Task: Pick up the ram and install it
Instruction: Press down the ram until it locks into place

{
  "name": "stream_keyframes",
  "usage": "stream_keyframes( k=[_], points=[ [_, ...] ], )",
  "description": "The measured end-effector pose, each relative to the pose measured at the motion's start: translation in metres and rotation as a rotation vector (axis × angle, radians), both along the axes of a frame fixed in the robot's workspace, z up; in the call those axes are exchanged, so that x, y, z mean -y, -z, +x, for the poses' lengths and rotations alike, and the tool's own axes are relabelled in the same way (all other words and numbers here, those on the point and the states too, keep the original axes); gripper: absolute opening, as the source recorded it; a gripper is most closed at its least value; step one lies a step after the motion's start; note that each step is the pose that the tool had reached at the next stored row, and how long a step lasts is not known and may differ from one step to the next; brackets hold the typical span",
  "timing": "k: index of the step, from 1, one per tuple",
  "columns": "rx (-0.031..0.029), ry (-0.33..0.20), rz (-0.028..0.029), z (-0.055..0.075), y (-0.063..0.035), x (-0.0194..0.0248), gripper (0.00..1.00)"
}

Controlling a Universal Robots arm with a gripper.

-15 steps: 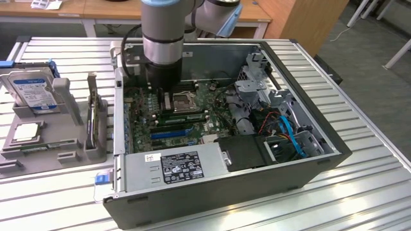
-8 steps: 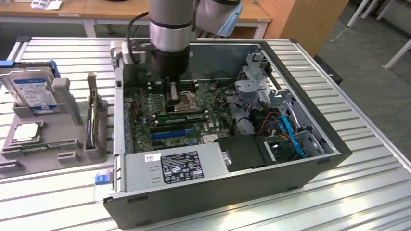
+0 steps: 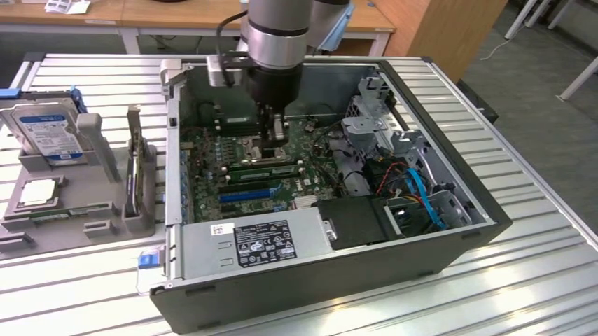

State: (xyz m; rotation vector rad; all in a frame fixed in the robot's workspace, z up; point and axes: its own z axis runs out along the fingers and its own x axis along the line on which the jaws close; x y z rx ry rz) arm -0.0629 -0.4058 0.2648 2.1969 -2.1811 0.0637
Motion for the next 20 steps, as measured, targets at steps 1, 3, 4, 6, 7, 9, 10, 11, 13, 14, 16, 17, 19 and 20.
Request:
stream_keyframes(
  k=[1,3,4,6,7,9,10,11,13,14,16,17,19,20],
  points=[
    [-0.0008,0.0,-0.0001,0.005,-0.0006,0.0,0.11],
    [-0.0026,0.0,-0.0002,0.013,-0.0019,0.0001,0.11],
    [-0.0035,0.0,-0.0003,0.018,-0.0028,0.0001,0.11],
    [-0.0069,0.0,0.0,0.025,-0.0103,0.0,0.11],
    [-0.0078,0.0,-0.0002,0.028,-0.0149,0.0001,0.11],
    [-0.0087,0.0,-0.0001,0.033,-0.0237,0.0,0.11],
    [-0.0091,0.0,-0.0001,0.034,-0.0282,0.0,0.11],
    [-0.0093,0.0,-0.0001,0.035,-0.0331,0.0001,0.11],
    [-0.0095,0.0,0.0,0.036,-0.0421,0.0001,0.11],
    [-0.0095,0.0,0.0,0.036,-0.0465,0.0001,0.11],
    [-0.0096,0.0,-0.0001,0.036,-0.0559,0.0002,0.11],
    [-0.0095,0.0,-0.0001,0.036,-0.0603,0.0002,0.11],
    [-0.0095,0.0,0.0,0.036,-0.0693,0.0002,0.11],
    [-0.0096,0.0,-0.0001,0.036,-0.0739,0.0002,0.11]
  ],
)
